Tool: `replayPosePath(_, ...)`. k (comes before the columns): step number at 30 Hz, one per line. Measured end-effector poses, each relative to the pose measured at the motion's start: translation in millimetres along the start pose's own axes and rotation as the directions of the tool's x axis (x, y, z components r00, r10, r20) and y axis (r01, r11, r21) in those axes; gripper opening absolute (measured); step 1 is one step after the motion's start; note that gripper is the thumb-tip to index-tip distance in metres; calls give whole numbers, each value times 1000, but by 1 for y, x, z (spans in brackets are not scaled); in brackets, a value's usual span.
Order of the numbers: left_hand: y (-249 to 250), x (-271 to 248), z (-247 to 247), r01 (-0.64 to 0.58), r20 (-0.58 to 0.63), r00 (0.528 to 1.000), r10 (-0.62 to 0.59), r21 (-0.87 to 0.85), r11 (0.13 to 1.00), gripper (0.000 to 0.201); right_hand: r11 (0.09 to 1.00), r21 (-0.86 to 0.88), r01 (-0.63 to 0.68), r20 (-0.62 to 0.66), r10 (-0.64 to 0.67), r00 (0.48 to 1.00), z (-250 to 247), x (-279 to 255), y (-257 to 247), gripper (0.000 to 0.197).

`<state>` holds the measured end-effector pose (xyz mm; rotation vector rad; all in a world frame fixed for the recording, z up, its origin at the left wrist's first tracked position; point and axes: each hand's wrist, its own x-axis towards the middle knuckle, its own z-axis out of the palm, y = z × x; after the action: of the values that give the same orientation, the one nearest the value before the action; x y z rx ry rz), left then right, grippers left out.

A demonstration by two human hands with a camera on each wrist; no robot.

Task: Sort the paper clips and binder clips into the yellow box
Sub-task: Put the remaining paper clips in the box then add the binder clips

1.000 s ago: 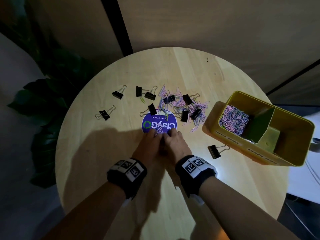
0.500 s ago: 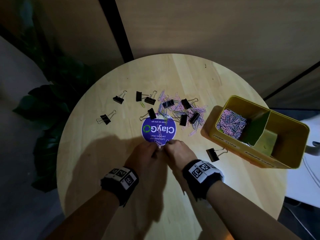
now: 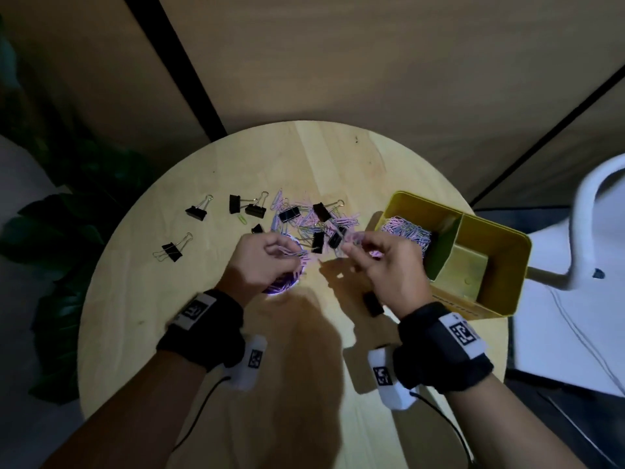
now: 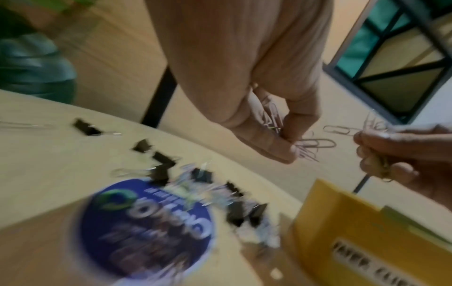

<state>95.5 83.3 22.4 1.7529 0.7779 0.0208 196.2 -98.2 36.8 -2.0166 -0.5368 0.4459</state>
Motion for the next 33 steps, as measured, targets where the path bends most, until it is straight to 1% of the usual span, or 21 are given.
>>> replayPosePath(2,34,5,21,-89,54,995,89,-4,996,23,998,31,-57,-150,61,987,-25,8,1,18)
replayPosePath(4,62,11,44,-139,91,986,138,11,990,23,993,-22,-119,-236,111,965,-48,16,5,23)
replayPosePath(6,82,20,69,-153,137,980,141,79,985,23,974,-141,-177,-251,138,958,-63,24,11,25)
replayPosePath(7,88,25,82,-178,168,974,150,162,971,21,959,-186,-211,-237,165,957,-66,28,16,22)
replayPosePath(8,92,29,95,-220,210,964,164,280,935,18,940,-229,-253,-216,204,955,-66,33,23,20)
replayPosePath(10,98,36,116,-312,308,936,168,513,800,12,887,-324,-328,-170,287,943,-62,43,35,22)
replayPosePath(11,99,39,123,-345,357,922,150,583,735,10,858,-368,-358,-150,326,934,-59,48,41,24)
replayPosePath(12,97,42,128,-370,402,907,126,619,692,9,836,-405,-370,-130,348,929,-59,50,44,26)
replayPosePath(13,94,45,130,-384,437,893,101,627,678,9,821,-438,-366,-110,355,928,-58,52,46,28)
replayPosePath(15,86,51,131,-391,470,878,86,602,696,11,813,-465,-350,-78,356,931,-60,53,49,32)
replayPosePath(16,83,51,128,-380,462,881,102,564,733,13,813,-464,-350,-67,362,930,-61,53,49,35)
replayPosePath(17,81,48,125,-351,437,891,121,496,795,15,816,-463,-345,-65,357,932,-61,52,49,37)
replayPosePath(19,77,41,114,-224,359,925,128,241,944,15,825,-455,-335,-58,348,936,-61,50,48,41)
replayPosePath(20,74,36,106,-141,307,946,108,89,986,15,832,-451,-322,-49,337,940,-60,49,46,42)
replayPosePath(21,71,33,96,-71,248,966,75,-24,997,15,838,-456,-300,-39,318,947,-60,47,42,41)
replayPosePath(22,65,32,83,-30,196,980,43,-69,997,16,843,-465,-270,-33,288,957,-58,45,36,38)
replayPosePath(23,58,32,68,-15,162,986,24,-53,998,17,848,-477,-233,-36,246,969,-56,42,30,35)
replayPosePath(26,26,37,18,-9,157,988,-12,138,990,17,875,-473,-102,-66,80,995,-40,35,9,30)
replayPosePath(28,1,42,-11,-7,188,981,-55,318,948,17,870,-492,26,-26,-44,999,-23,31,-3,33)
replayPosePath(31,-33,44,-36,-52,211,974,-79,549,834,16,850,-495,181,106,-147,983,6,26,-13,35)
replayPosePath(33,-52,43,-42,-64,204,976,-69,583,810,28,854,-443,271,231,-184,955,28,20,-12,36)
